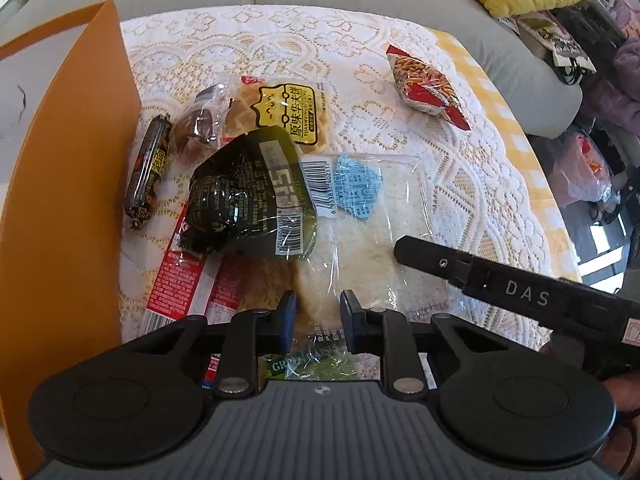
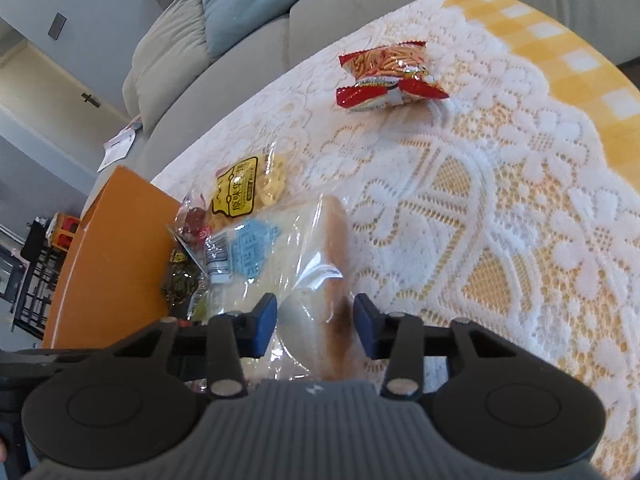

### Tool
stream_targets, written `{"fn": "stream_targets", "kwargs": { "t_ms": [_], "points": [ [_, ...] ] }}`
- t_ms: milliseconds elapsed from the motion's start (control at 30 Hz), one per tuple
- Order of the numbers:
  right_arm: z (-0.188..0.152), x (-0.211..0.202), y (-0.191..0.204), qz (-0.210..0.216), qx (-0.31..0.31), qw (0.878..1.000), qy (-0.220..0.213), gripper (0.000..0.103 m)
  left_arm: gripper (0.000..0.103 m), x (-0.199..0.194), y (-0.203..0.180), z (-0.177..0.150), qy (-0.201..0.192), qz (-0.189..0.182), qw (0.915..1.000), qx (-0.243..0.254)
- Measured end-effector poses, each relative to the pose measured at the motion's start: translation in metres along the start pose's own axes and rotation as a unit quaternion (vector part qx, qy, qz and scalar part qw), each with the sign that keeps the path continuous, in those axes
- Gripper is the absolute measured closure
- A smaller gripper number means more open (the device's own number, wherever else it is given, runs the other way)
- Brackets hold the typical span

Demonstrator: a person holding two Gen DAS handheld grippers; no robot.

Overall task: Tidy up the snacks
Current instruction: 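Grasp the clear bag of sliced bread with the right gripper, then grasp the dark green snack bag with the left gripper while the right holds the bread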

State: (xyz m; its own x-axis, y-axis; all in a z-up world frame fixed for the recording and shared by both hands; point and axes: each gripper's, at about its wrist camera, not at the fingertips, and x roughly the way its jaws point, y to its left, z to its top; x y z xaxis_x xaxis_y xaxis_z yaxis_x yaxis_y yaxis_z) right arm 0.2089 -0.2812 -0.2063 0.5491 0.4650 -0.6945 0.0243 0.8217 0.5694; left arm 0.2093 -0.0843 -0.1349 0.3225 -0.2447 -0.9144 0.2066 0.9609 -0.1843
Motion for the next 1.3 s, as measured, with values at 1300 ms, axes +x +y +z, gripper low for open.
{"fn": "stream_targets", "kwargs": {
  "t_ms": [1300],
  "points": [
    [0.015, -0.028, -0.012, -0.083, -0.015, 0.995, -0.055, 0.101, 0.049, 0.042, -0.036, 0.006, -0.005, 0.229, 0.894, 0.385]
  ]
}}
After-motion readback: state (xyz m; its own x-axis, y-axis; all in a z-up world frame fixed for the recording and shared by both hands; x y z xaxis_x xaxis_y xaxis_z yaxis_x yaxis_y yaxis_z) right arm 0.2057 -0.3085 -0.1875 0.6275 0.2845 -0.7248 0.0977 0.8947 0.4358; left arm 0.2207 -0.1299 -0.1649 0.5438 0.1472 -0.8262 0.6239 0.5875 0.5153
